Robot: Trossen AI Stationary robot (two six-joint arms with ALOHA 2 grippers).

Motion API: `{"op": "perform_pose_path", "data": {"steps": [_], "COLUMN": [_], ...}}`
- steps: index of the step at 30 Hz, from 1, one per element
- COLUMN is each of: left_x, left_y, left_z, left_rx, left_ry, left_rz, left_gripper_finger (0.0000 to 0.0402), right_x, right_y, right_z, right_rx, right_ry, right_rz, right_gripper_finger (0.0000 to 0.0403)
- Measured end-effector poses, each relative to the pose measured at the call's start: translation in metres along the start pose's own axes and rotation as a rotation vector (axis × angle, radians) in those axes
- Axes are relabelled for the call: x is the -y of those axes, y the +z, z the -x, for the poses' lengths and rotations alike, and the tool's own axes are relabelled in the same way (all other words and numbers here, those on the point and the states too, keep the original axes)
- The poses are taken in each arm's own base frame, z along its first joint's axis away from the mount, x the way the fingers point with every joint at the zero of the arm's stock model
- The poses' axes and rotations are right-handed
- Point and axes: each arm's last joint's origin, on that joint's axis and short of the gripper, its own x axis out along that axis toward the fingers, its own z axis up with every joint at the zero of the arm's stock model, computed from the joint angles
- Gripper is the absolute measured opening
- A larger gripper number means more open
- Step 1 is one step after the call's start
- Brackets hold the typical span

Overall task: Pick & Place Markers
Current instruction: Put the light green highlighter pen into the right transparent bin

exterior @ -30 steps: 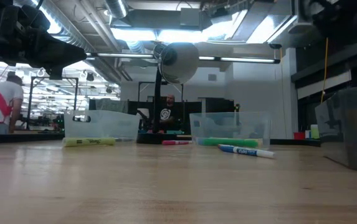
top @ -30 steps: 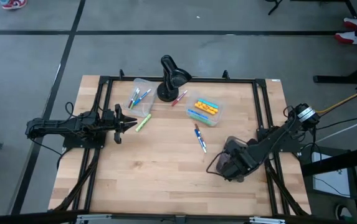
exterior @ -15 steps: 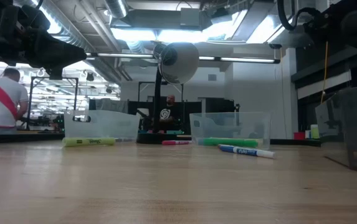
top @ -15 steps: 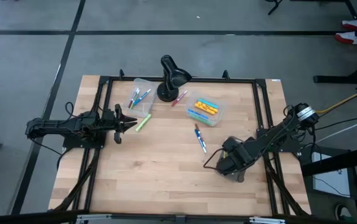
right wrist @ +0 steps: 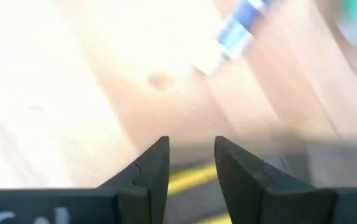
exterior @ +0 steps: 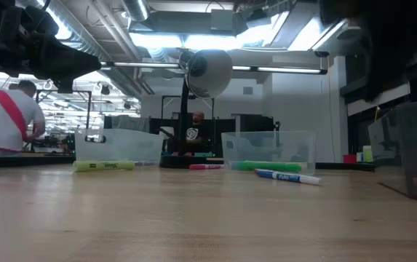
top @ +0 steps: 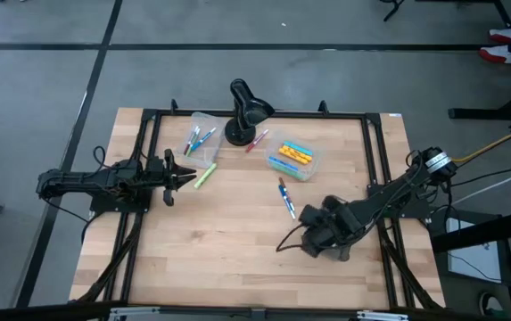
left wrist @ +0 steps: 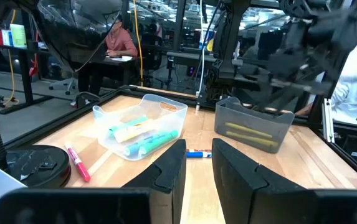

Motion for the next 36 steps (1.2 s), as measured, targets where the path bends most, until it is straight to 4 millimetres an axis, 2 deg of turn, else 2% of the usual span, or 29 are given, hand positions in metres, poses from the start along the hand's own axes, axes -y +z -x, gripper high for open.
{"op": "perform_pose_path", "data": {"steps": [3,7,10,16,23,31,36], "left_x": [0.0,0.0,0.0,0.0,0.0,0.0,0.0], "left_y": [0.0,0.0,0.0,0.0,0.0,0.0,0.0], "left_z": [0.0,0.0,0.0,0.0,0.0,0.0,0.0], "left_rx": [0.0,0.0,0.0,0.0,0.0,0.0,0.0], "left_ry": [0.0,0.0,0.0,0.0,0.0,0.0,0.0], "left_rz": [0.0,0.0,0.0,0.0,0.0,0.0,0.0], "left_gripper_finger": [0.0072,0.0072,0.0072,0.0072,0.0072,0.0072,0.0072], "right_x": [-0.004,0.002,0.015,0.046,0.089,0.126,0.144], "right_y": [0.012,0.019,0.014,-0.003,-0.017,-0.037,-0.052], "right_z": [0.013,0.031,0.04,0.039,0.029,-0.001,-0.01], "right_rx": [0.107,0.259,0.361,0.64,0.955,1.104,1.167], "right_ry": [0.133,0.162,0.199,0.465,0.699,0.663,0.707], "right_rz": [0.111,0.253,0.287,0.345,0.436,0.437,0.446], "right_gripper_finger": [0.0126,0.0126,0.0126,0.0126,0.0126,0.0126,0.0126]}}
